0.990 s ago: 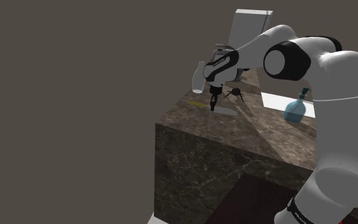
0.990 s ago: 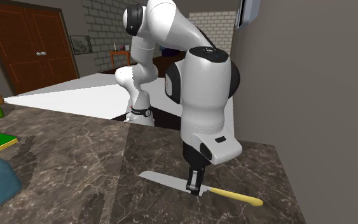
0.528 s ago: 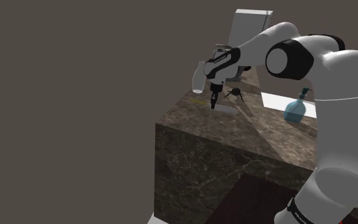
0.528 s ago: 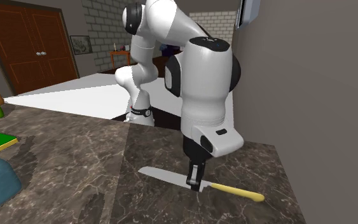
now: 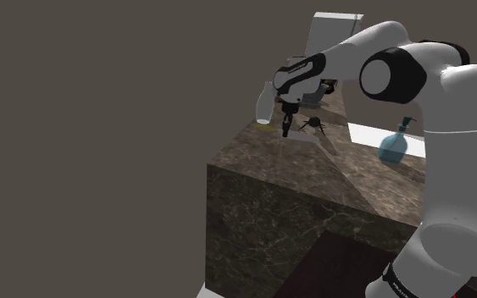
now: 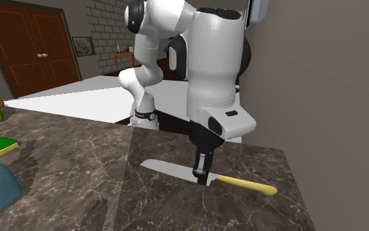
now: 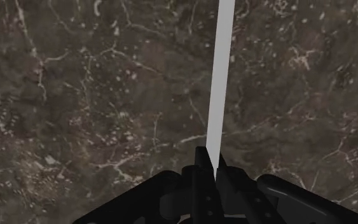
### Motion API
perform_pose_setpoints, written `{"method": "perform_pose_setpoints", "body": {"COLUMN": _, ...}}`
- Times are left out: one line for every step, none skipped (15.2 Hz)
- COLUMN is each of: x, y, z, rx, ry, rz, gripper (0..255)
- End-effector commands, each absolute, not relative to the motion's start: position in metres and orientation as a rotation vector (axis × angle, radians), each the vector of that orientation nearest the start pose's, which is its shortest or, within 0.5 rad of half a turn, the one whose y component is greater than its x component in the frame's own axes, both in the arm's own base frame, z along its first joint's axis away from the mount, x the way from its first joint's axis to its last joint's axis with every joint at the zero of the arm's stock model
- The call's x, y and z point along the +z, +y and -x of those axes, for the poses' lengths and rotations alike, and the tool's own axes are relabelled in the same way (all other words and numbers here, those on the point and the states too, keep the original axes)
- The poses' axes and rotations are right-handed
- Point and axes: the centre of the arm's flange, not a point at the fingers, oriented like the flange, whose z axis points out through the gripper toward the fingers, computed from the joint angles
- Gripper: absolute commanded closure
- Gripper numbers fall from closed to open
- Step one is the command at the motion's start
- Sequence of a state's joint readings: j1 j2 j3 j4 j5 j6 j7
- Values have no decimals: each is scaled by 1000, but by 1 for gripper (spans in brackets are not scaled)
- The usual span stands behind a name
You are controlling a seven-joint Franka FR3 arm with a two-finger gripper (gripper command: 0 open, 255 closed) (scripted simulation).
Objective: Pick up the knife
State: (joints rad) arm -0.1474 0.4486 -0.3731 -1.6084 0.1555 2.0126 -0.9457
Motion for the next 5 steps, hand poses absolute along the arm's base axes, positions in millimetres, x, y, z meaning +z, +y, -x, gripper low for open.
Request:
{"method": "perform_pose_setpoints", "body": {"x": 391, "y": -299, "z": -601, "rx": 34, "ry": -611, "rz": 3088, "gripper": 255}}
{"method": "perform_pose_setpoints", "body": {"x": 396, "y": -299, "z": -601, "rx": 34, "ry": -611, "rz": 3088, "gripper": 255}}
{"method": "perform_pose_setpoints", "body": {"x": 402, "y": -299, "z": -601, "rx": 34, "ry": -611, "rz": 3088, "gripper": 255}}
{"method": "perform_pose_setpoints", "body": {"x": 403, "y": -299, "z": -601, "rx": 34, "ry": -611, "rz": 3088, "gripper": 255}}
{"method": "perform_pose_setpoints", "body": {"x": 403, "y": -299, "z": -601, "rx": 34, "ry": -611, "rz": 3088, "gripper": 255}}
